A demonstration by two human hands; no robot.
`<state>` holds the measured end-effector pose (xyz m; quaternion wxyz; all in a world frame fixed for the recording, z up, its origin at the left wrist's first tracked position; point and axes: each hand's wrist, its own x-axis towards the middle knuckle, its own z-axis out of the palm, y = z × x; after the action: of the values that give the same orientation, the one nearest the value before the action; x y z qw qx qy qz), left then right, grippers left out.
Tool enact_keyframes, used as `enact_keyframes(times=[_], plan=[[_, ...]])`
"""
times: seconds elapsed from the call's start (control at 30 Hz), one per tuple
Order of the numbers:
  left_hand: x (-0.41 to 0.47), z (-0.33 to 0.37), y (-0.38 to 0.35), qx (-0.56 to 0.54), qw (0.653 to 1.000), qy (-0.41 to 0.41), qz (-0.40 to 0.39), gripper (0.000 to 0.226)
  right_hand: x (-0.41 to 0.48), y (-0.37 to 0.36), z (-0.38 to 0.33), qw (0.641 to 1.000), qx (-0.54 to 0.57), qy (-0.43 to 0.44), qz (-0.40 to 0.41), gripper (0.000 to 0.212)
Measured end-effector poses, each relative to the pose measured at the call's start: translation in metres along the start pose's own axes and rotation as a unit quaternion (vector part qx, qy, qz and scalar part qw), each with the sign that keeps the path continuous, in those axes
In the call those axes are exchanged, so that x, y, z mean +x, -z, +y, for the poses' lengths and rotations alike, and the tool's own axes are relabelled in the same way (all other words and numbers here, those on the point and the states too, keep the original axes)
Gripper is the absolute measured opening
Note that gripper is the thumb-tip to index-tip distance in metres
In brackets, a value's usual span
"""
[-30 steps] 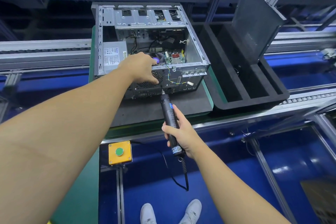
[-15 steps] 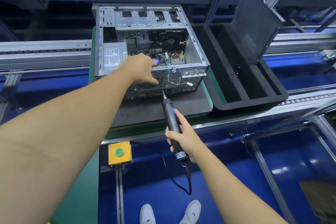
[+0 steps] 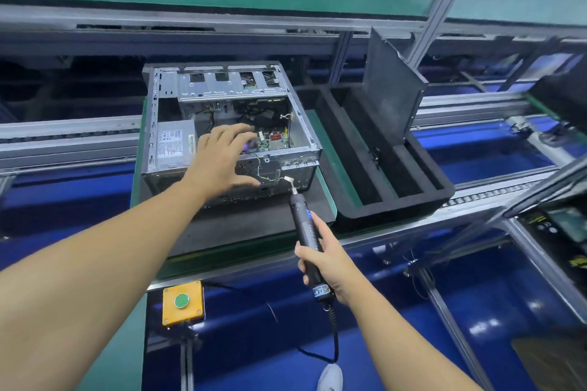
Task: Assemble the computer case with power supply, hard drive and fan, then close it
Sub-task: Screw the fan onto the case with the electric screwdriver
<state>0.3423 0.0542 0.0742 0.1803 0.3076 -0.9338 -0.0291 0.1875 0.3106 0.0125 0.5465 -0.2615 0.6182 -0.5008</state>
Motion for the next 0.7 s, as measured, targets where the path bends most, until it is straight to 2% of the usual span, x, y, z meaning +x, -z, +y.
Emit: enact_keyframes(times=[0.07,0.17,0.23,0.3,0.33,0.43,0.5,0.57,0.7], plan=[[-0.002,0.02,-0.001,-0.019,0.997,-0.004,0.079,0.078,-0.001,0.013,-0.007,1.0,-0.004,-0.001,0.006,0.079],[0.013,0.063,0.0,-0.008,0.987,-0.094,0.129,0.049,0.001,0.037,-0.018,1.0,0.0,0.0,0.022,0.068],[0.033,0.093,0.003,-0.022,0.979,-0.169,0.111,0.024,0.005,0.053,-0.026,0.999,0.004,0.004,0.034,0.055],[0.056,0.118,0.003,-0.066,0.98,-0.18,0.055,0.007,0.014,0.071,-0.034,0.999,0.01,0.007,0.045,0.038],[0.066,0.13,0.001,-0.081,0.983,-0.164,0.024,0.007,0.02,0.082,-0.037,0.999,0.014,0.009,0.05,0.032],[0.096,0.158,-0.02,-0.091,0.988,-0.119,-0.027,0.032,0.043,0.122,-0.046,0.998,0.024,0.013,0.057,0.023],[0.117,0.174,-0.038,-0.117,0.986,-0.092,-0.08,0.042,0.06,0.152,-0.052,0.997,0.032,0.009,0.069,0.029],[0.139,0.186,-0.057,-0.123,0.98,-0.054,-0.147,0.042,0.079,0.182,-0.057,0.996,0.036,0.002,0.082,0.038],[0.171,0.198,-0.099,-0.135,0.959,0.072,-0.238,0.029,0.116,0.233,-0.059,0.996,0.02,-0.012,0.091,0.033]])
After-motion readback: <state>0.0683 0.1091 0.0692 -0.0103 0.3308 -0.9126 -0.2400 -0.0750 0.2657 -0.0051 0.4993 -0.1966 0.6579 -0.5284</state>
